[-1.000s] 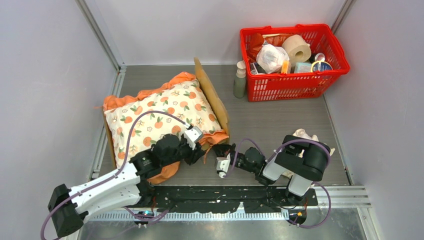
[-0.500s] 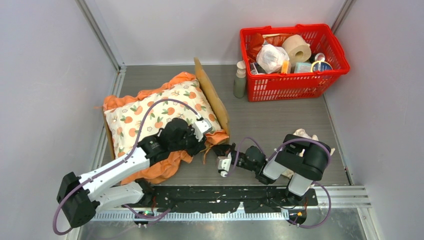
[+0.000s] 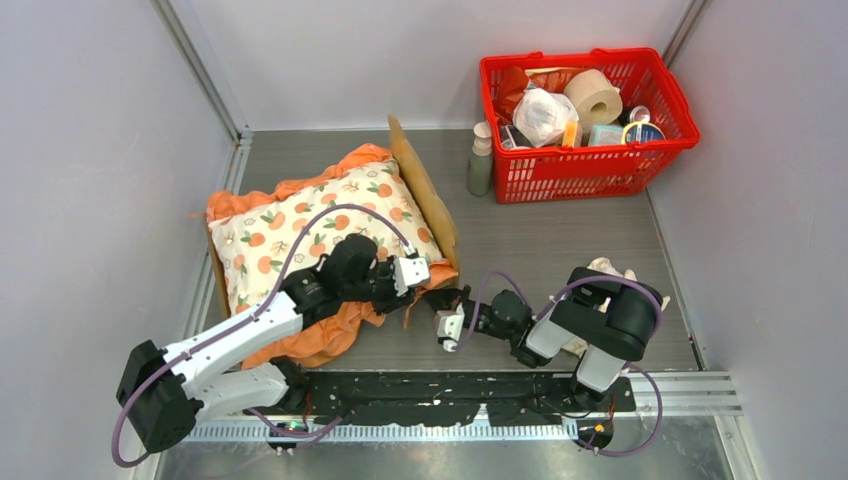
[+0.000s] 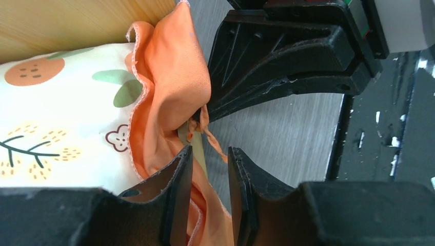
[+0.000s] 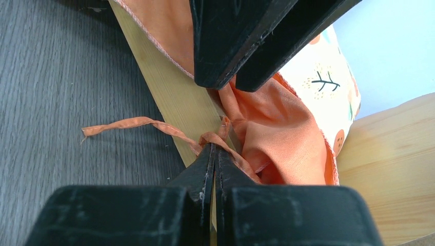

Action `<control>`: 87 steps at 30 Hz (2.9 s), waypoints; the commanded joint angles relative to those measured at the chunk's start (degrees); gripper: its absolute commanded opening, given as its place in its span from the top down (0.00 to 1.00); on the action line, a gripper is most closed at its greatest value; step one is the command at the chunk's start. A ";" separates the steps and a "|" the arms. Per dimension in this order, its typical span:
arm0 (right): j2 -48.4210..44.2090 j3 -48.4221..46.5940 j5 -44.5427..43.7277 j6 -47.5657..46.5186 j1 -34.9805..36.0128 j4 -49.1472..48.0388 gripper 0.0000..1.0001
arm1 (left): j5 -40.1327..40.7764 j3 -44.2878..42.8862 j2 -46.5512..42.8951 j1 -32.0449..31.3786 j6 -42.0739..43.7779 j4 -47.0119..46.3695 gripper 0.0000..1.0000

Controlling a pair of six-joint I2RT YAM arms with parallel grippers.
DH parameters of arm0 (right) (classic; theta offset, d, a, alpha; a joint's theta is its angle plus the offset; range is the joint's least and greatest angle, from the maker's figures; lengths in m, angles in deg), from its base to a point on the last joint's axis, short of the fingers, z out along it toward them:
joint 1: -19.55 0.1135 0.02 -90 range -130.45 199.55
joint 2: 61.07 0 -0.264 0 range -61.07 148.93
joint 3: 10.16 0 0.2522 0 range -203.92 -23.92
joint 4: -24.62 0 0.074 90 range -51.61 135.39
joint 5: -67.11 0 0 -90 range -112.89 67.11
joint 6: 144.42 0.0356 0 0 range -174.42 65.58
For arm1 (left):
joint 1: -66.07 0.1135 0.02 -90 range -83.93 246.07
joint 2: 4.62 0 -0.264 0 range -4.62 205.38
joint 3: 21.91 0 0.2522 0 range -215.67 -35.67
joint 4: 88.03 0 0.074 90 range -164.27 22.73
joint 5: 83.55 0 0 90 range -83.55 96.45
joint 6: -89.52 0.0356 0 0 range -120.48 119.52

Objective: Set up the pet bed
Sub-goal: Tie the ropes to the bed frame.

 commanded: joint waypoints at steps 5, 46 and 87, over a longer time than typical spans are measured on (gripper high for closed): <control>-2.76 -0.68 1.78 0.85 -0.52 -9.53 0.95 | -0.03 -0.03 1.35 0.21 13.35 -2.09 0.66; -3.87 -0.30 3.86 0.79 -1.51 -9.55 0.95 | -0.57 -2.27 6.77 0.19 17.23 -5.32 0.87; -15.25 1.95 -36.23 79.02 14.27 10.01 0.46 | 2.40 -0.32 5.12 0.82 8.18 -8.97 1.00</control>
